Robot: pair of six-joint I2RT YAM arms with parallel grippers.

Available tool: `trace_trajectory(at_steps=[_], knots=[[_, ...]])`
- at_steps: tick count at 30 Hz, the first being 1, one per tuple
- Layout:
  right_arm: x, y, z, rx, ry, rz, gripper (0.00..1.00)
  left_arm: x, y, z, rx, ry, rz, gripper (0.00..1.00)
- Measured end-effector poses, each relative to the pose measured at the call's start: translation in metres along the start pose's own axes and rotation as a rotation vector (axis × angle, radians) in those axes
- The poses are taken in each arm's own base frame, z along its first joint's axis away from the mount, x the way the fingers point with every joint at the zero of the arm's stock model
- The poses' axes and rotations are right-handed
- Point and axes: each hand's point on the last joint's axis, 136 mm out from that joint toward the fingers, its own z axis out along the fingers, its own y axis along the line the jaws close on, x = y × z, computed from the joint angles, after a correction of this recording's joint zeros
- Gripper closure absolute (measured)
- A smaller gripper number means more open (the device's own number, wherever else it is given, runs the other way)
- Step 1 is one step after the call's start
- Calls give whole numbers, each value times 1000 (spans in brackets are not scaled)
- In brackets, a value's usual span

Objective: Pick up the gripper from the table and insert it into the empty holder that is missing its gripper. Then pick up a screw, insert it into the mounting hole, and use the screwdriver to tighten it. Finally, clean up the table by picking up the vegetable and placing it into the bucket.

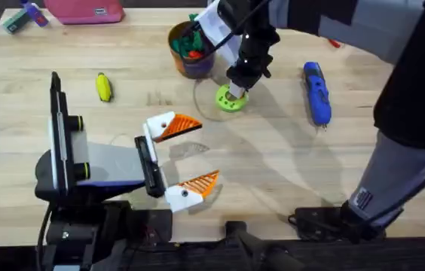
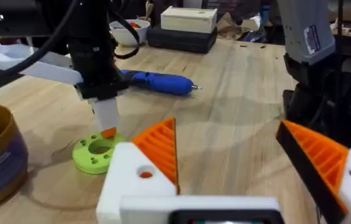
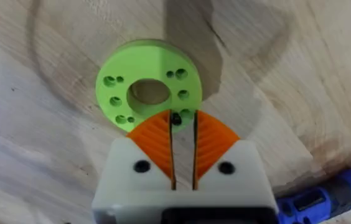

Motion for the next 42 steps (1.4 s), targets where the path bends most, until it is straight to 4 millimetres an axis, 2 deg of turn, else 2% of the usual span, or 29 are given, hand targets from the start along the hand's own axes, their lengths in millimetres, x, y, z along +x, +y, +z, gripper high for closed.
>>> trace_trajectory(at_steps=[6, 15, 22, 35, 38, 42], knots=[[-3, 11, 0, -22, -5, -15, 856, 0, 0, 0, 0, 0, 0, 15], [-3, 11, 0, -23, -6, -14, 863, 0, 0, 0, 0, 0, 0, 16], [-3, 7, 0, -2, -4, -13, 990, 0, 0, 0, 0, 0, 0, 15], [-2, 6, -2, 0, -2, 2, 995, 0, 0, 0, 0, 0, 0, 15], [-1, 6, -16, -1, -3, 9, 995, 0, 0, 0, 0, 0, 0, 15], [-3, 4, -60, 12, -51, 15, 995, 0, 0, 0, 0, 0, 0, 15]])
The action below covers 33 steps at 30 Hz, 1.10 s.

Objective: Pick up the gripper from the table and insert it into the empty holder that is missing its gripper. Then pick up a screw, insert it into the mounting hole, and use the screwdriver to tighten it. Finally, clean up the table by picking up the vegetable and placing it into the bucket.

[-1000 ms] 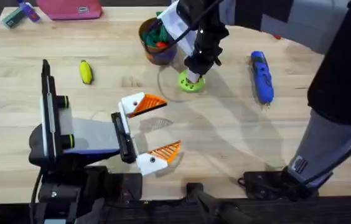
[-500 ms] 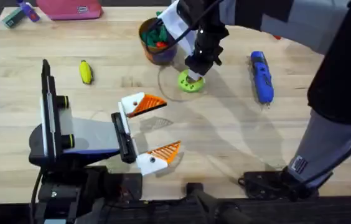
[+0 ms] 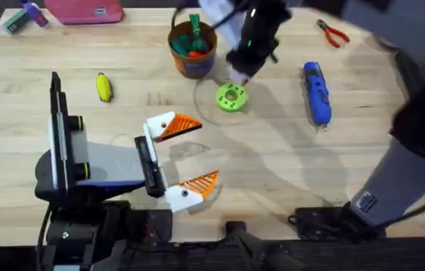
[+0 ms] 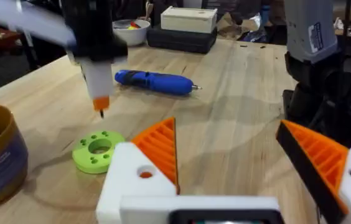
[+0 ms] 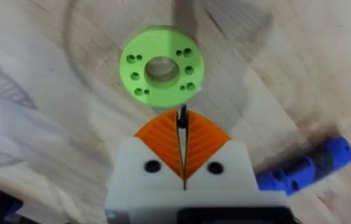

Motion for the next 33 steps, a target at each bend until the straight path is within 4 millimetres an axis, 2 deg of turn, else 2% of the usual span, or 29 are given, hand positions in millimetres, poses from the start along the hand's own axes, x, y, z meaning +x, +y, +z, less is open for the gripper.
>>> trace_trajectory(at_steps=[7, 12, 19, 24, 33], knots=[[-10, -6, -93, 46, -173, 43, 995, 0, 0, 0, 0, 0, 0, 15], [-3, 3, -135, 56, -231, 39, 995, 0, 0, 0, 0, 0, 0, 16], [16, 32, -185, 47, -262, -26, 995, 0, 0, 0, 0, 0, 0, 15], [15, 57, -206, 38, -309, -82, 995, 0, 0, 0, 0, 0, 0, 15], [8, 119, -212, -3, -344, -246, 995, 0, 0, 0, 0, 0, 0, 16]])
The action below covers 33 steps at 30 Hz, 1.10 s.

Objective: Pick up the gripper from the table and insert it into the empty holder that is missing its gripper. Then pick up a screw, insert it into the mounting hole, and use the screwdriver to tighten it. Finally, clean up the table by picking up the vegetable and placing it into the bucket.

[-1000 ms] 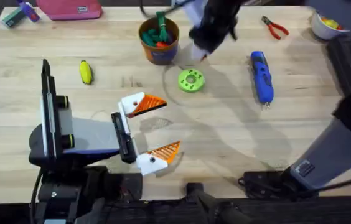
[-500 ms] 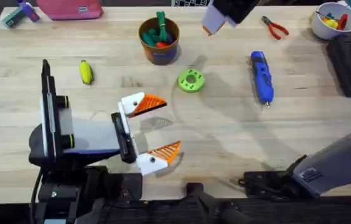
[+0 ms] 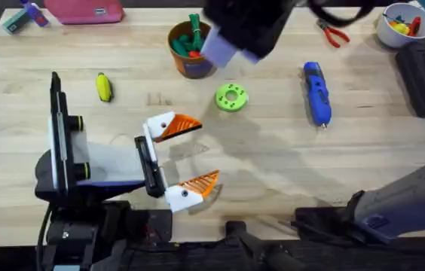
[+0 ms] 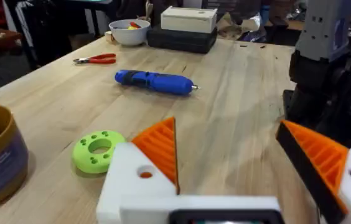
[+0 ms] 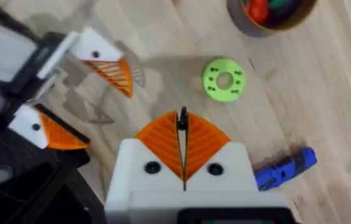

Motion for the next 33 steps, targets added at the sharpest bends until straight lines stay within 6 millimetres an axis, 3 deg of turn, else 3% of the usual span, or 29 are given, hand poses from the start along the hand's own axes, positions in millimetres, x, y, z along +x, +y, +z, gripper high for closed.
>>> trace_trajectory(at_steps=[5, 14, 21, 33], knots=[[-2, 24, 5, -35, 21, -85, 995, 0, 0, 0, 0, 0, 0, 16], [-9, 59, 37, -87, 89, -291, 995, 0, 0, 0, 0, 0, 0, 15], [-22, 73, 50, -103, 67, -394, 995, 0, 0, 0, 0, 0, 0, 16], [-23, 94, 60, -140, 84, -472, 995, 0, 0, 0, 0, 0, 0, 15]])
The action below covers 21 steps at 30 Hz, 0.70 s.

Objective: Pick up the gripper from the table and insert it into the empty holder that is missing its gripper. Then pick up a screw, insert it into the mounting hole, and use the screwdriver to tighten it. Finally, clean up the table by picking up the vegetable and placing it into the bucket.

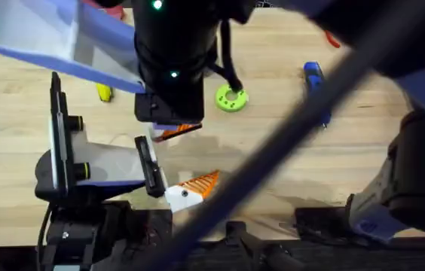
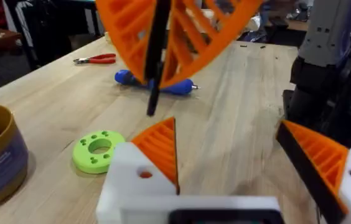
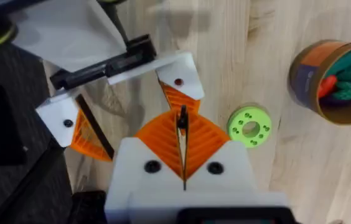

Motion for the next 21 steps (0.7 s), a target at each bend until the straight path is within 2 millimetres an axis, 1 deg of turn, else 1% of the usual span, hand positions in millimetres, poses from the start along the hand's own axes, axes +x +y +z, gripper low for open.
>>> trace_trajectory(at_steps=[7, 13, 21], knots=[[-4, 5, 14, -19, 28, -22, 996, 0, 0, 0, 0, 0, 0, 15], [-6, 10, 14, -23, 28, -55, 996, 0, 0, 0, 0, 0, 0, 16], [-11, 7, 15, -14, 9, -81, 996, 0, 0, 0, 0, 0, 0, 15]])
